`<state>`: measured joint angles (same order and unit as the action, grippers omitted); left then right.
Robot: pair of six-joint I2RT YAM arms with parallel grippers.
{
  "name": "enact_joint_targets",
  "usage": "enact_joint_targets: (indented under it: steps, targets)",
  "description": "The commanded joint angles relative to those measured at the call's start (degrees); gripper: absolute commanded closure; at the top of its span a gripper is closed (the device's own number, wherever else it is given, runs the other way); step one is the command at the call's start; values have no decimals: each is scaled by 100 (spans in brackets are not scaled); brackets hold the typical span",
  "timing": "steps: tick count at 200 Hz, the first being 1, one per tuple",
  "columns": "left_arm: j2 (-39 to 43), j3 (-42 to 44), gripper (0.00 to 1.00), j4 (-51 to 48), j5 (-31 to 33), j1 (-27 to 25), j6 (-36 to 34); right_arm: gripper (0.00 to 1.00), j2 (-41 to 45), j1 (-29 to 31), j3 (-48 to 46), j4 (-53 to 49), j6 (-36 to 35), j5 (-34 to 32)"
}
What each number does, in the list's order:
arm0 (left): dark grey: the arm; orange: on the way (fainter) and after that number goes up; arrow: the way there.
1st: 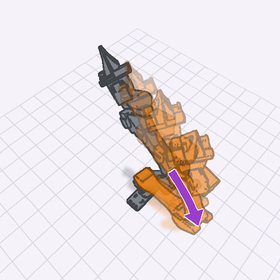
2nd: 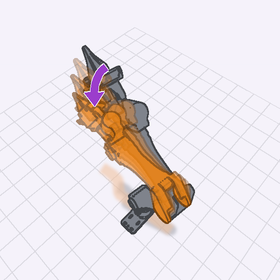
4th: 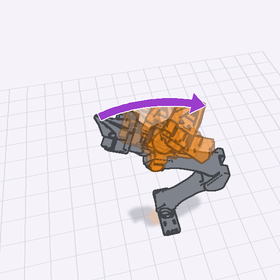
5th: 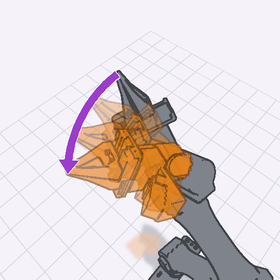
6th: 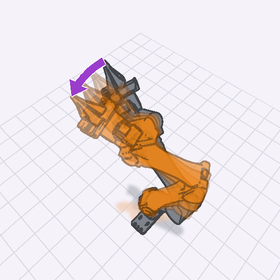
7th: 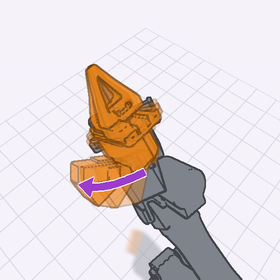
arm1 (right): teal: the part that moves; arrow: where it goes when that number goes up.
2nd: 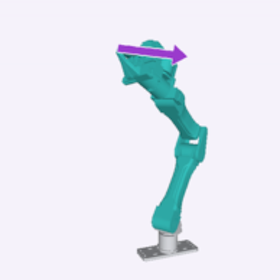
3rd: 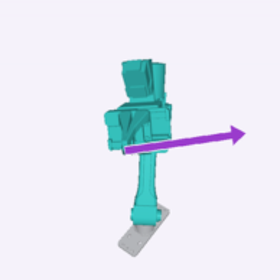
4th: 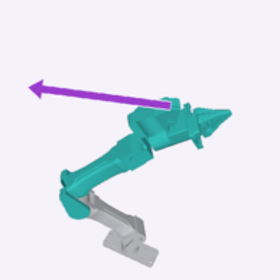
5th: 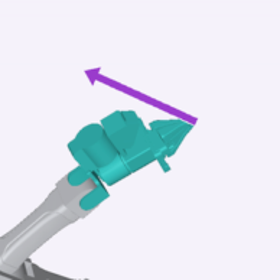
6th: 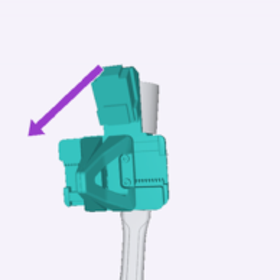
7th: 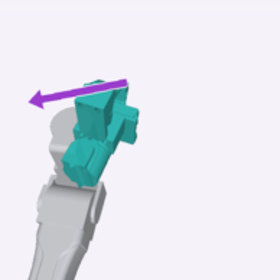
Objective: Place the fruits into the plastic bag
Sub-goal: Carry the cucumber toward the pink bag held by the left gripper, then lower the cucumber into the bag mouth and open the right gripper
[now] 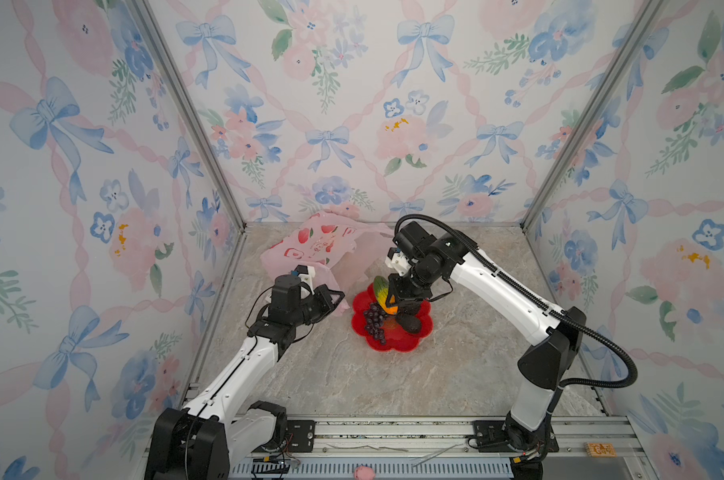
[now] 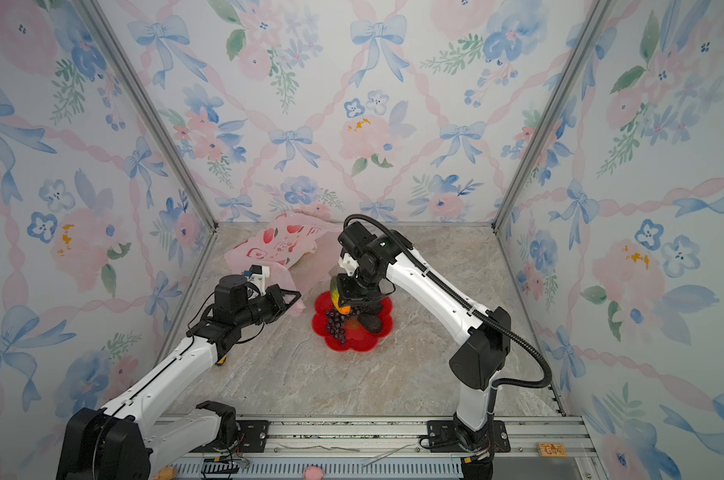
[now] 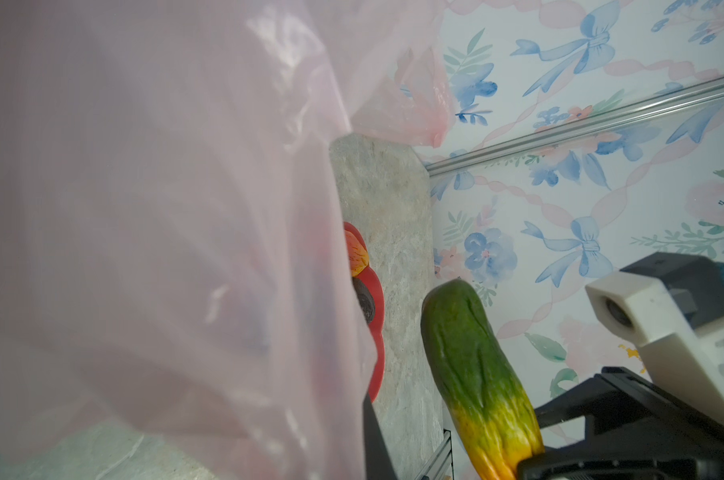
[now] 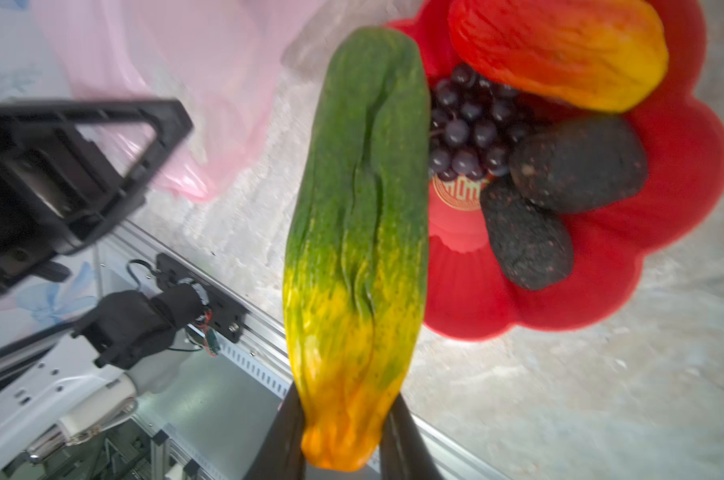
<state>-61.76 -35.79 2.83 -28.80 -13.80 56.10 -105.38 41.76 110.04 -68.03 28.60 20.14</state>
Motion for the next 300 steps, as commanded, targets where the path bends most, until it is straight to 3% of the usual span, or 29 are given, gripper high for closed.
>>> enact_joint_targets:
  steps: [1, 63, 90, 125, 198, 249, 300]
  targets:
    - [-7, -82, 100, -124, -125, 55, -159, 82, -368, -187, 17, 1160, 376, 824]
    - [-25, -134, 100, -134, -214, 75, -204, 84, -2408, -275, 1951, 1748, 682, 1420]
    - [-77, -206, 100, -134, -248, 88, -222, 84, -3148, -262, 2681, 2024, 1132, 1580]
    - [-178, -309, 100, -129, -291, 105, -222, 84, -3592, -193, 2694, 3116, 1776, 1794]
    - [-336, -379, 100, -98, -381, 66, -169, 79, -4400, -127, 2962, 4812, 2520, 1592]
    - [-423, -402, 100, 121, -340, 53, -23, 59, -4895, -182, 3480, 5314, 3211, 1547]
    - [-544, -385, 100, 410, -372, 58, 136, 37, -4817, -215, 3452, 5344, 3214, 1568]
